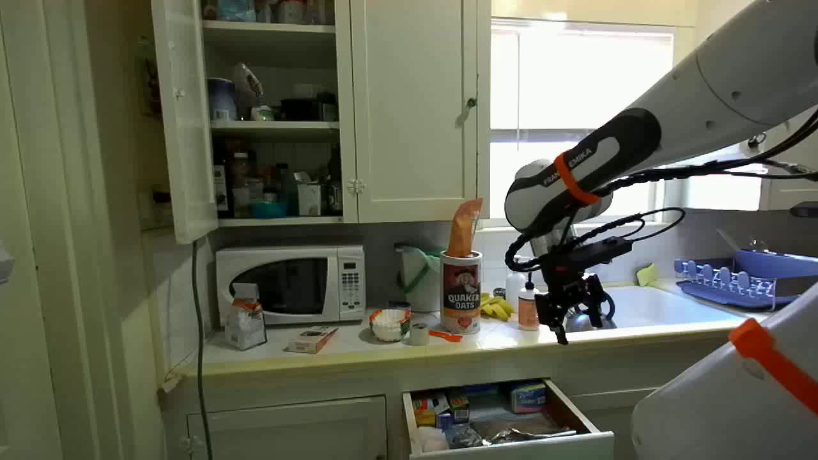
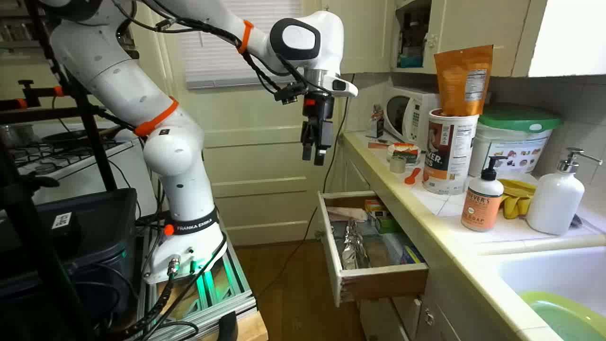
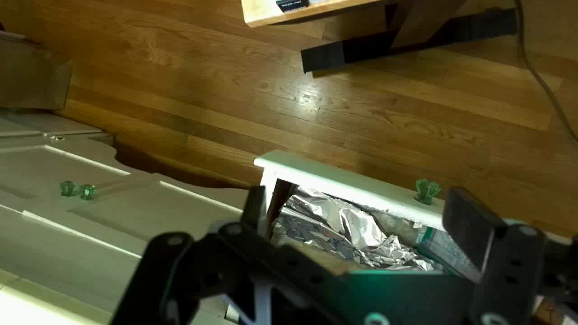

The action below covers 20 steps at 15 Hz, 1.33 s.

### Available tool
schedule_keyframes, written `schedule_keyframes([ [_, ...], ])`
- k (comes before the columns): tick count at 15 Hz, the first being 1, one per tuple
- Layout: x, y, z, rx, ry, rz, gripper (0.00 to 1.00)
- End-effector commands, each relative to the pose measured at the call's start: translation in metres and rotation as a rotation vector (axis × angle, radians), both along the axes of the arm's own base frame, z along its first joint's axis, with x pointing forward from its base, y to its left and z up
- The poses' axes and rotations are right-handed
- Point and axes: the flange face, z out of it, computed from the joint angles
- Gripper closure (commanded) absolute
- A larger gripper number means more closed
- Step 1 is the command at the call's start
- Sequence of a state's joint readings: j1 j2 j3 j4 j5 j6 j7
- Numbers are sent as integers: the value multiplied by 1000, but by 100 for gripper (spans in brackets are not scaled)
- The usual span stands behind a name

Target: Close the open drawer.

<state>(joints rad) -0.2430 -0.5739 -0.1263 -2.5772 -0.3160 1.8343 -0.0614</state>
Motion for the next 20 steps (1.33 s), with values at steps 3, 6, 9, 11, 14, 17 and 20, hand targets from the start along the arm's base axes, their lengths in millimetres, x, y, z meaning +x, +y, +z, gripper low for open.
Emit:
schedule_keyframes([
  [3,0,0,1,0,1,0,0],
  [6,9,12,-8,10,-33,28,0],
  [9,18,36,-38,44,-106,85,0],
  [11,19,50,-65,95,-136,107,0],
  [14,40,52,-101,135,-198,96,0],
  [17,46,51,-145,174,-235,40,0],
  [20,46,51,-139,159,-229,48,0],
])
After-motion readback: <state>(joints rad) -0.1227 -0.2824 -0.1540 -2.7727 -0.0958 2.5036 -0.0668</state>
